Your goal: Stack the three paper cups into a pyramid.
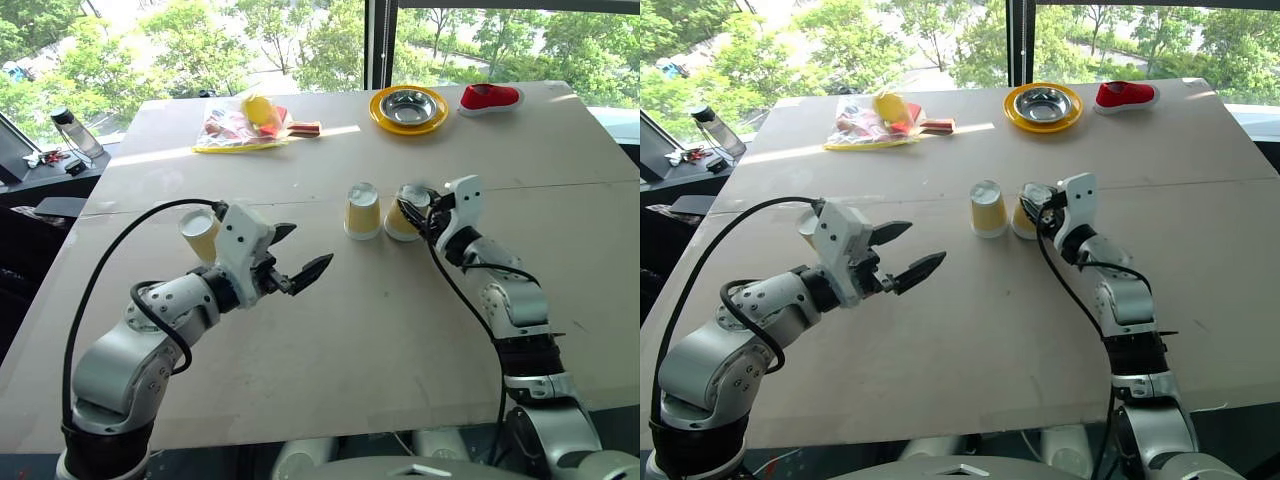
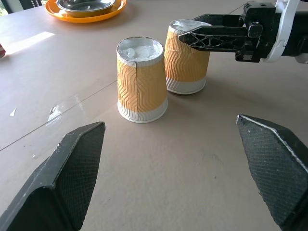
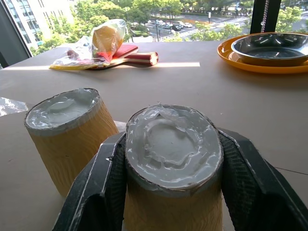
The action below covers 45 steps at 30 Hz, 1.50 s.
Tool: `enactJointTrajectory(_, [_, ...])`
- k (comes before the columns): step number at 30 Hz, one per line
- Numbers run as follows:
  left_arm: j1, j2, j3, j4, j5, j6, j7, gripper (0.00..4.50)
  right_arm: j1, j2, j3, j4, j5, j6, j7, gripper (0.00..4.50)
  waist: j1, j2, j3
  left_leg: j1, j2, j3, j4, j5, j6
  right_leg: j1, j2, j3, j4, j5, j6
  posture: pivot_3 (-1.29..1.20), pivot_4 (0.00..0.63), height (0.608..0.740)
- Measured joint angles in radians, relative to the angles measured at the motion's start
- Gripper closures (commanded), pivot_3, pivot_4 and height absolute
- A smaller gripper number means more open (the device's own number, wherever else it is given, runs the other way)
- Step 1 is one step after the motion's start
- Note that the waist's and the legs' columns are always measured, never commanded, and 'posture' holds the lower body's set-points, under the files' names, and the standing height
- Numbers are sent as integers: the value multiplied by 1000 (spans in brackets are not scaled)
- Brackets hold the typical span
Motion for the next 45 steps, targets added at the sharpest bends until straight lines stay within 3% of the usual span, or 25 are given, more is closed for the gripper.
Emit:
enactJointTrajectory(5, [0, 0, 0, -3, -9, 3, 13, 0, -22, 15, 13, 51, -35, -50, 8, 2568, -4, 0, 0, 0, 0, 0, 0, 0, 0, 0, 0, 0, 0, 0, 0, 0, 150, 732])
enactJointTrajectory(10, [34, 0, 1, -14, -9, 0, 24, 0, -33, 12, 21, 70, -56, -57, 22, 199, -17, 0, 0, 0, 0, 0, 0, 0, 0, -1, 0, 1, 0, 0, 0, 0, 150, 732])
enactJointTrajectory(11, [59, -4, 2, -22, -6, -4, 37, 0, -31, 4, 20, 69, -58, -59, 30, 89, -20, 0, 0, 0, 0, 1, -1, 0, 0, -1, 0, 1, 0, 0, 0, 0, 150, 732])
enactJointTrajectory(17, [180, -78, 36, -67, 57, -101, 108, 0, 48, -36, -7, -51, 10, -50, 100, 89, -18, 0, 0, -2, 0, 1, -3, 0, 0, -2, -1, 1, -1, 0, 0, 0, 150, 732])
enactJointTrajectory(22, [302, -238, 91, -93, 210, -331, 234, 0, 211, -196, -79, -282, 158, 45, 231, 89, -1, 0, 0, -2, 0, 2, -3, 0, 0, -2, -1, 1, -3, 0, 0, 0, 150, 732])
enactJointTrajectory(24, [322, -285, 98, -92, 264, -396, 281, 0, 310, -316, -70, -414, 270, 144, 346, 89, 11, 0, 0, -2, 1, 2, -3, 0, 1, -1, -2, 1, -4, 0, 0, 0, 150, 732])
enactJointTrajectory(26, [326, -308, 107, -73, 310, -435, 316, 0, 366, -363, -56, -500, 332, 188, 411, 89, 14, 0, 0, -2, 1, 3, -3, -1, 1, -1, -3, 0, -4, 0, 0, 0, 150, 732])
enactJointTrajectory(31, [336, -348, 118, 51, 422, -505, 392, 0, 423, -364, -47, -601, 401, 172, 468, 89, 13, -2, 0, -2, 2, 4, -2, -2, 4, 0, -1, 0, -4, 0, 0, 0, 150, 732])
enactJointTrajectory(36, [331, -353, 121, 131, 443, -537, 400, 0, 434, -348, -48, -601, 401, 95, 497, 89, 26, -5, 1, -2, 1, 3, -2, -1, 2, 0, -1, 0, -4, 0, 0, 0, 150, 732])
enactJointTrajectory(45, [136, -351, 133, 431, 464, -655, 423, 0, 453, -331, -26, -594, 368, 23, 511, 89, 33, -6, 2, -2, 1, 2, -1, -1, 1, 0, -1, -1, -4, 0, 0, 0, 150, 732])
